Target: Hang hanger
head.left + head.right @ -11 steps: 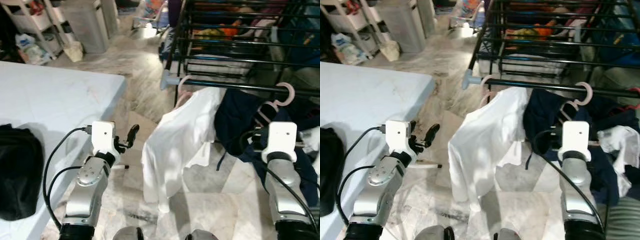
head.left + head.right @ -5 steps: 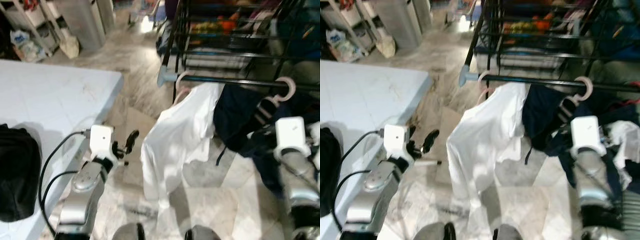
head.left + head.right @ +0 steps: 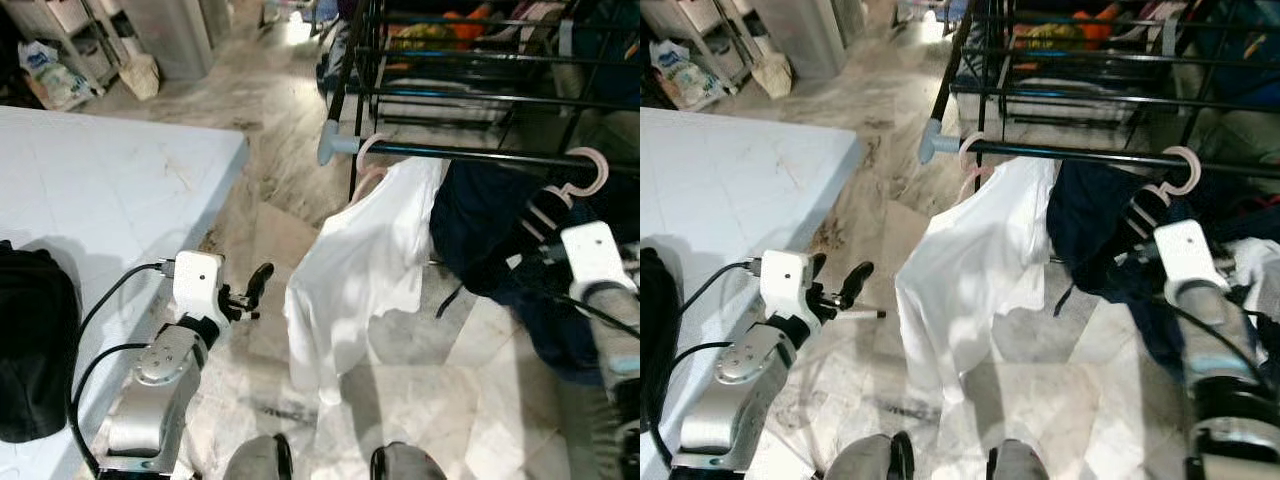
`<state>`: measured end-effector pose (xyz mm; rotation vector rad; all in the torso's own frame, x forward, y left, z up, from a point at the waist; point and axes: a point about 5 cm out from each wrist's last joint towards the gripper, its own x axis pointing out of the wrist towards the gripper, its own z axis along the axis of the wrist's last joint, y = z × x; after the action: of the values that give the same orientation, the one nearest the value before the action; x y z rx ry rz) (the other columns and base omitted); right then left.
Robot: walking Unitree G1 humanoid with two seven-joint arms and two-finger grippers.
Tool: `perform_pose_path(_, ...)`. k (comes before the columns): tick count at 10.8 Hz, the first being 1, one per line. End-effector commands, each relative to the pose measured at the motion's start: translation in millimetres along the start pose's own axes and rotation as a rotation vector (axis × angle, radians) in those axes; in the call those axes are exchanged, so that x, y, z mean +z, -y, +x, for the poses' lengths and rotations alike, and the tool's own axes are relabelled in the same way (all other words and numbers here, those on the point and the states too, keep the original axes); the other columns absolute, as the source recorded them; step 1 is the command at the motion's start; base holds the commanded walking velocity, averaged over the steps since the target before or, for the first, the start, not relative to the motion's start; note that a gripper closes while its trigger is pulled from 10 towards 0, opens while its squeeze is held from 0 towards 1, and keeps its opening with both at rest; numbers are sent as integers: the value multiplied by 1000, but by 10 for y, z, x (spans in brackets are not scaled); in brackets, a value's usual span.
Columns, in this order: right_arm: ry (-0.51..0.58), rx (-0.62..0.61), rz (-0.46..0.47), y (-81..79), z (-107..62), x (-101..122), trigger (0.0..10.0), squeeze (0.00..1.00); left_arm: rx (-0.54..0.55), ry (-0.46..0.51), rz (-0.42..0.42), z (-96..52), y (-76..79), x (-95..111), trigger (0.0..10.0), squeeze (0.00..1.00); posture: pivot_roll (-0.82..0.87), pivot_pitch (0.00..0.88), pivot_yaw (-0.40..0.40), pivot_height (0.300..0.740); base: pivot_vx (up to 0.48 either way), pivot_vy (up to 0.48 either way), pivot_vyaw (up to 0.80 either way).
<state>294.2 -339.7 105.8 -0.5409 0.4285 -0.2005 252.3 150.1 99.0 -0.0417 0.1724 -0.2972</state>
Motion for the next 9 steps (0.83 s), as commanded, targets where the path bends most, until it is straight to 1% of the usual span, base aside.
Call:
perform_pose_path(1,-20,40,28,71,-5,1,10000,0,3,-6,10,-39,-35,9,10000,0,-38,134,104,740,0,0,0)
perform_pose_path(2,-26,69,65,149,-34,-1,10000,0,-10,-8,9,-27,-2,7,10000,0,-42,129,105,740,0,0,0)
perform_pose_path(4,-56,197,38,252,-115,-44,10000,0,-28,-8,8,18,19,11,10000,0,-63,114,109,740,0,0,0)
perform_pose_path(5,-76,203,27,305,-118,-76,10000,0,-32,-10,8,31,20,3,10000,0,-68,112,109,740,0,0,0)
perform_pose_path(6,-85,213,23,301,-96,-95,10000,0,-38,-11,8,50,34,-3,10000,0,-75,106,110,740,0,0,0)
perform_pose_path(7,-104,264,1,174,-29,-114,0,0,-45,-3,9,85,66,14,10000,0,-67,99,106,740,0,0,0)
perform_pose_path(8,-103,271,-5,135,-3,-98,0,0,-43,0,10,87,61,21,10000,0,-59,95,102,740,0,0,0)
perform_pose_path(9,-79,290,-14,79,45,-9,0,0,-26,3,16,64,13,21,10000,0,-51,91,96,740,0,0,0)
